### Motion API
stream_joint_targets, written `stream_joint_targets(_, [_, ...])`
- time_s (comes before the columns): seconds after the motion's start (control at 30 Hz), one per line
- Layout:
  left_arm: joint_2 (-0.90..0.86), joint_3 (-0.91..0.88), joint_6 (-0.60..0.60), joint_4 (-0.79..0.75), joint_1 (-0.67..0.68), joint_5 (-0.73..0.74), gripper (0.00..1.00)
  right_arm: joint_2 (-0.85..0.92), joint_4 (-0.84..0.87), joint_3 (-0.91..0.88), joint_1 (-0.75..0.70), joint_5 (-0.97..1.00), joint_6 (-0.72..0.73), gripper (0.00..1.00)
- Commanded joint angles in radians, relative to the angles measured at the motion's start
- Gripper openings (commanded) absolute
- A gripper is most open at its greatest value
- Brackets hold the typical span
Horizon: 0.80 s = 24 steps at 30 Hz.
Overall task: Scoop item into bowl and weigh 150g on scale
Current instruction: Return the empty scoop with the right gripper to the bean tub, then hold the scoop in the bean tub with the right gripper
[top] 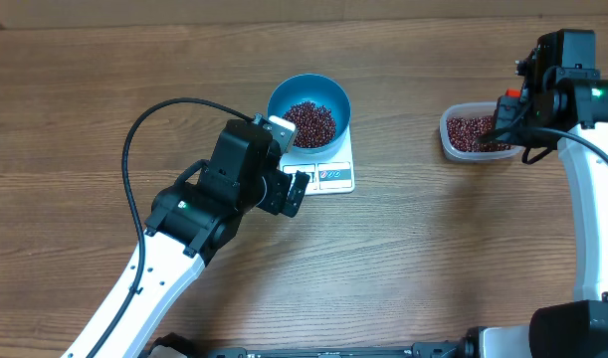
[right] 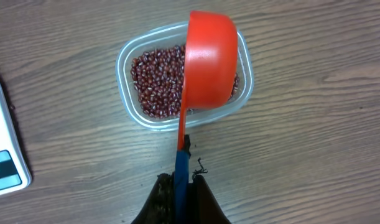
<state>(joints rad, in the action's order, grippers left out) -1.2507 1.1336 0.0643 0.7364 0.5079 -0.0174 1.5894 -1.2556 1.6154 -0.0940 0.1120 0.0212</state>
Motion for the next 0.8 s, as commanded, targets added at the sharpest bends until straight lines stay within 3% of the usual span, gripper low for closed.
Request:
stream_joint_targets(0.0, [-0.004, -0.008, -0.005, 0.0, -0.004, 0.014, 1.0, -0.006, 0.021, -0.027, -0.002, 0.011, 0.005, 0.04])
stream_joint_targets(0.33, [-0.004, -0.008, -0.005, 0.0, -0.004, 0.014, 1.0, -0.005, 0.042, -0.079, -0.002, 0.011, 0.005, 0.04])
stream_joint_targets(0.47, [-0.004, -0.008, -0.005, 0.0, -0.004, 0.014, 1.0, -0.005, 0.055, -0.079, -0.002, 0.01, 0.005, 0.15])
stream_joint_targets(0.57, [-0.004, -0.008, -0.005, 0.0, -0.004, 0.014, 1.0, -0.005, 0.064, -0.079, -0.002, 0.006, 0.005, 0.15])
stream_joint_targets(0.6, [-0.004, -0.008, -0.005, 0.0, -0.004, 0.014, 1.0, -0.005, 0.066, -0.079, -0.002, 0.006, 0.005, 0.04])
stream_joint_targets(0.77, [-0.004, -0.008, -0.005, 0.0, -0.004, 0.014, 1.0, -0.005, 0.076, -0.079, -0.002, 0.006, 0.005, 0.04])
